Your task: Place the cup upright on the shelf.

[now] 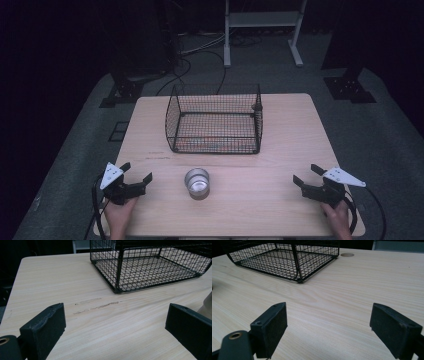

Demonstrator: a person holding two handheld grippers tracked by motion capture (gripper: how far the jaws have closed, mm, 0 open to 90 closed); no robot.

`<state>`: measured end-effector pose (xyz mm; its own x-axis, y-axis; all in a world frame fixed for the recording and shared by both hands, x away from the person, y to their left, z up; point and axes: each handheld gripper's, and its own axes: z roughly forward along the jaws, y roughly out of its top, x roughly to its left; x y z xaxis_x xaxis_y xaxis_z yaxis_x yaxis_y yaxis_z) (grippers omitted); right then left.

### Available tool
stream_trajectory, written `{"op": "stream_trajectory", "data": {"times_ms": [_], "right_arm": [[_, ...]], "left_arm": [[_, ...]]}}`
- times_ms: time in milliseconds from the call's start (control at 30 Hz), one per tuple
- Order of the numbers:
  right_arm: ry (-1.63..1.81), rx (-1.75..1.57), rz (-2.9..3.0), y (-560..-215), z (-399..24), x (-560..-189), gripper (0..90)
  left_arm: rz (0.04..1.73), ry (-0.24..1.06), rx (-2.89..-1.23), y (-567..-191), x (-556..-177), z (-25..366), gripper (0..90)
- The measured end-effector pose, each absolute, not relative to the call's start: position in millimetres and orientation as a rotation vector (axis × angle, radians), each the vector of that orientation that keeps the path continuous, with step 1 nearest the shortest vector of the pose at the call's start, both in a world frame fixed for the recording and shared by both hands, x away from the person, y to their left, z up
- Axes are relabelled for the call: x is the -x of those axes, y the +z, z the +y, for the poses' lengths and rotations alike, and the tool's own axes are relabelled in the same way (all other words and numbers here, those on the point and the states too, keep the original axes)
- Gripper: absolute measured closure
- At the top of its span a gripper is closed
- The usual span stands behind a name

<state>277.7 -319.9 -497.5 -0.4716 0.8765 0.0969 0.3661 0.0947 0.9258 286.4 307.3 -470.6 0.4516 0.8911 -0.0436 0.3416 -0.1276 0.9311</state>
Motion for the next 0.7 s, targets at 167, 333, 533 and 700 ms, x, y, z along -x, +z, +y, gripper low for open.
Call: {"op": "stream_trajectory", "data": {"times_ms": [167, 333, 533, 700], "right_arm": [[1.371, -1.216, 1.888, -497.6, -320.2, -277.8, 13.7], [1.368, -1.215, 1.888, -497.5, -320.1, -277.7, 13.7], [1.365, -1.217, 1.885, -497.6, -320.2, -277.8, 13.7], [1.366, -1.219, 1.883, -497.6, -320.2, -277.8, 13.7]], "left_arm": [[1.073, 0.682, -1.688, -470.5, -286.5, 307.1, 1.9], [1.055, 0.675, -1.685, -469.3, -285.7, 305.8, 1.9], [1.030, 0.678, -1.706, -467.3, -285.5, 301.1, 1.9], [1.007, 0.677, -1.714, -465.7, -285.2, 296.7, 1.7]]}}
